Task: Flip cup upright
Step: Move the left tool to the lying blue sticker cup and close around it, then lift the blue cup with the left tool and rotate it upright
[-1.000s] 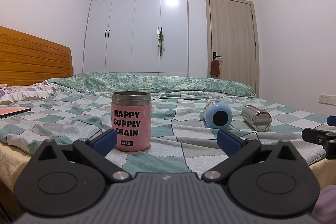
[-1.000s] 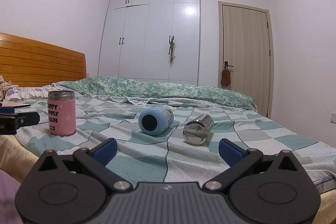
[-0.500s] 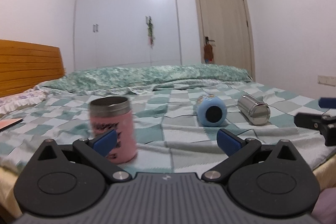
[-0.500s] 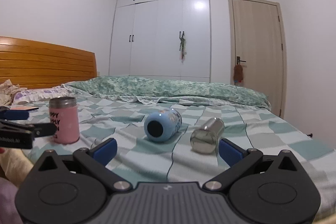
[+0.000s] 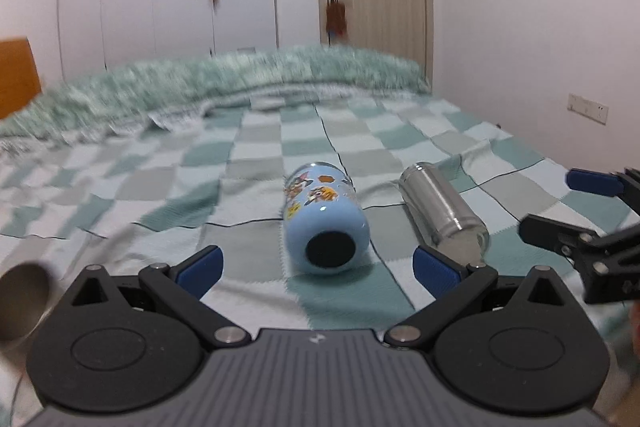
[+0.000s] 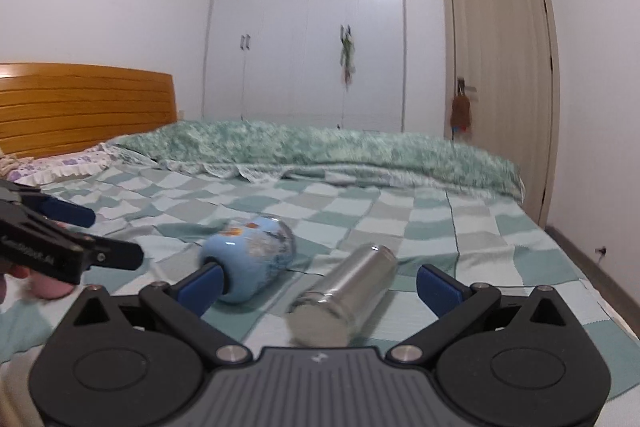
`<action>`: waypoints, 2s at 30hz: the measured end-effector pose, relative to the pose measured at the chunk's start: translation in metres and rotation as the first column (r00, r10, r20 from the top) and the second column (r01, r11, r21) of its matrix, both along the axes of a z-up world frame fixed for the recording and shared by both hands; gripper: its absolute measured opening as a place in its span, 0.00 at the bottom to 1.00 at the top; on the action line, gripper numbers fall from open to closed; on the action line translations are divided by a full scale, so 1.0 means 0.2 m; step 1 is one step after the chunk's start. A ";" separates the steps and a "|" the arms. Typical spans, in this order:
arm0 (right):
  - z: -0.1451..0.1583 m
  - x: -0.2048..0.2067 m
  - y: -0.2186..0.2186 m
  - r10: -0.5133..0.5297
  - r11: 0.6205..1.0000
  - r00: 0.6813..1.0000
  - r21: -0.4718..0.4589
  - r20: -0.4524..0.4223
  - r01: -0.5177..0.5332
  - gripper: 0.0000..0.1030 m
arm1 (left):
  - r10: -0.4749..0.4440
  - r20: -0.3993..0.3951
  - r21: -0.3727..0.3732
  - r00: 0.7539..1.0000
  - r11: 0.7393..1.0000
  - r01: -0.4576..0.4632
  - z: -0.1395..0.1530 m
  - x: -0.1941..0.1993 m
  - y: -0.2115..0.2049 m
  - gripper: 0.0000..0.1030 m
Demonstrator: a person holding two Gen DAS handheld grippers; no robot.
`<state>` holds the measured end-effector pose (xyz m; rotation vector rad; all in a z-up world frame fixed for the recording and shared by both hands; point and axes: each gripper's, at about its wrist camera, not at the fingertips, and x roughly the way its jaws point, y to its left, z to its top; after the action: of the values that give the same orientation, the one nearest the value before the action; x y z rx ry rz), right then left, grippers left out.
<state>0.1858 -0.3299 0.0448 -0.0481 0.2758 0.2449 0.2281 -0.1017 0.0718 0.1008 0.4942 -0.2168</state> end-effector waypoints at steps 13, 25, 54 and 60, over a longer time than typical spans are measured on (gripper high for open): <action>0.00 0.64 -0.25 0.008 0.999 0.979 0.049 -0.203 0.002 1.00 | 0.049 -0.295 0.123 0.954 0.992 -0.013 -0.10 0.80 -0.23 1.00; -0.12 0.94 -0.23 0.062 0.995 0.940 0.098 -0.336 -0.031 1.00 | 0.108 -0.423 0.109 0.900 0.992 -0.068 -0.23 0.93 -0.24 0.83; 0.07 0.06 0.05 0.087 0.990 0.924 0.135 -0.372 -0.038 1.00 | 0.031 -0.452 -0.003 0.892 0.999 -0.036 -0.04 -0.07 0.02 0.83; 0.04 -0.11 0.09 0.092 0.991 0.913 0.127 -0.398 -0.045 1.00 | 0.057 -0.473 0.034 0.879 0.998 -0.046 -0.18 -0.21 0.02 0.83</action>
<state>0.1640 -0.3112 0.0530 0.1096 0.6733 0.3404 0.1856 -0.0979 0.0366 0.0541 0.9894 -0.1832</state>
